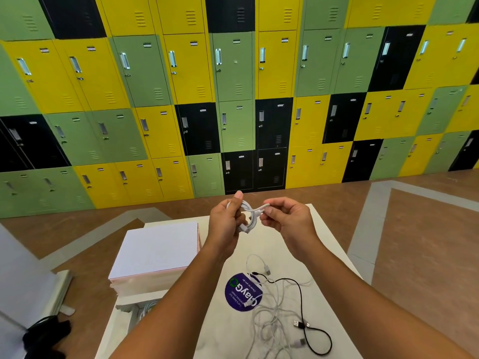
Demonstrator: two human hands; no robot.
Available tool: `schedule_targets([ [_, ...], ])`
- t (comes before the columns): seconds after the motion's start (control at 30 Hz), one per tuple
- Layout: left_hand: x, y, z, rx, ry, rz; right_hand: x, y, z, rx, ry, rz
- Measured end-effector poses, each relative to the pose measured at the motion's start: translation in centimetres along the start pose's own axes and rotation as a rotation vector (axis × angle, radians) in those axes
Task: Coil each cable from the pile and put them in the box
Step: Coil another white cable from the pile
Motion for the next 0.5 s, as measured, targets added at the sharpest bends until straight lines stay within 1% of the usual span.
schedule_targets([
  [0.1,0.2,0.0,0.0,-0.033,0.039,0.021,0.2,0.3,0.1,0.000,0.062,0.076],
  [0.2,0.1,0.1,0.0,-0.071,0.039,0.043,0.5,0.8,0.0,0.019,0.141,0.148],
  [0.27,0.1,0.1,0.1,-0.102,0.040,0.057,0.7,1.1,-0.1,-0.010,0.189,0.096],
  [0.37,0.2,0.1,0.1,-0.132,0.045,0.059,0.7,1.2,-0.4,-0.106,0.263,0.028],
  [0.5,-0.2,0.0,0.2,-0.090,0.043,0.096,0.3,1.3,-0.5,-0.188,0.265,-0.034],
])
Point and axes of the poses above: each hand's wrist, its own z-axis towards the middle knuckle, its own y-axis out of the palm, x = y × z, the point moved 3 cm from there along z, towards the middle knuckle, and after that the axes turned 10 degrees about z, right-handed, at the moved point
